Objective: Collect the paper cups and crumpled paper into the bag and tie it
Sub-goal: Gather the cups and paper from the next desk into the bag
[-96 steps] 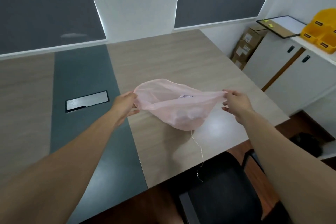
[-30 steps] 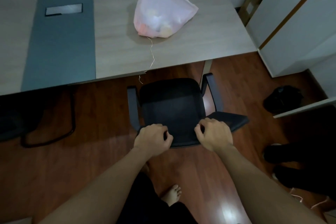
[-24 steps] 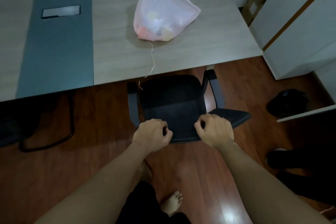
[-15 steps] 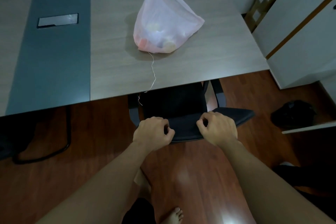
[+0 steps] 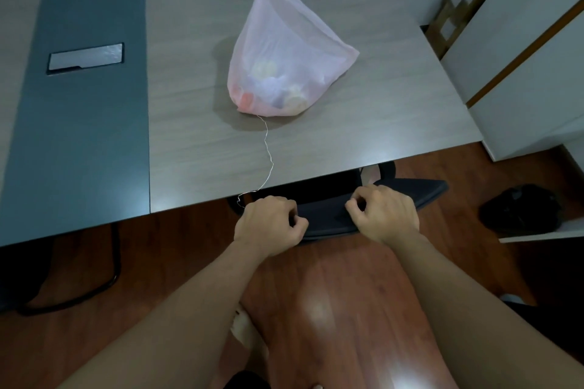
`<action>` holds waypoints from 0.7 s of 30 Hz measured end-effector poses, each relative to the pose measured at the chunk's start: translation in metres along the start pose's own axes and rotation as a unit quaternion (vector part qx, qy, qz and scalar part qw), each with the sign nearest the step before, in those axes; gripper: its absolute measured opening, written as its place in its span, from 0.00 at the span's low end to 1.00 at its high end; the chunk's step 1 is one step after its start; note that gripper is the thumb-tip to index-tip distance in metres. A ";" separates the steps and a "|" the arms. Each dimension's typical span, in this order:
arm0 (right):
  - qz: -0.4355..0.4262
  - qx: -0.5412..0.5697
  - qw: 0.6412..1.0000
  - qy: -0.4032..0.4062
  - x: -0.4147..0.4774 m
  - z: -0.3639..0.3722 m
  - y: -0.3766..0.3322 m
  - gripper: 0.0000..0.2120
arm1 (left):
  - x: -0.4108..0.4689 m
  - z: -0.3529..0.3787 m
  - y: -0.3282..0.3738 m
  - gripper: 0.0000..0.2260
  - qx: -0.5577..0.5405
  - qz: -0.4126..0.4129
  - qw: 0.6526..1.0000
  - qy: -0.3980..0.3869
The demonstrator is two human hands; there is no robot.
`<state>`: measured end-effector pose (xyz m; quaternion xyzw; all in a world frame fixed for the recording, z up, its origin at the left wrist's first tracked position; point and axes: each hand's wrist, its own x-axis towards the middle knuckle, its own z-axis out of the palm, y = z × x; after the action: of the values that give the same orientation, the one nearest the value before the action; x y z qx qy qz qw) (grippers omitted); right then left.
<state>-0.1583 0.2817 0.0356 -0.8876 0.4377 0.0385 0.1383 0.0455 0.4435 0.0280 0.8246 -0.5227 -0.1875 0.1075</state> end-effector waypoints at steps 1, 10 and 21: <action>0.002 0.002 1.000 -0.002 0.005 -0.002 -0.001 0.15 | 0.006 -0.001 -0.001 0.15 -0.002 -0.001 1.000 -0.002; 0.003 -0.008 1.000 0.001 0.014 -0.003 0.003 0.13 | 0.012 -0.005 0.003 0.13 -0.013 0.008 1.000 -0.015; 0.135 0.114 0.981 -0.084 0.014 -0.033 -0.029 0.14 | 0.018 -0.021 -0.004 0.10 -0.159 -0.039 0.981 -0.106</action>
<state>-0.1291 0.2785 0.0709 -0.7922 0.5421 0.0813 0.2681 0.0644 0.4284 0.0421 0.7923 -0.4620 -0.3586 0.1737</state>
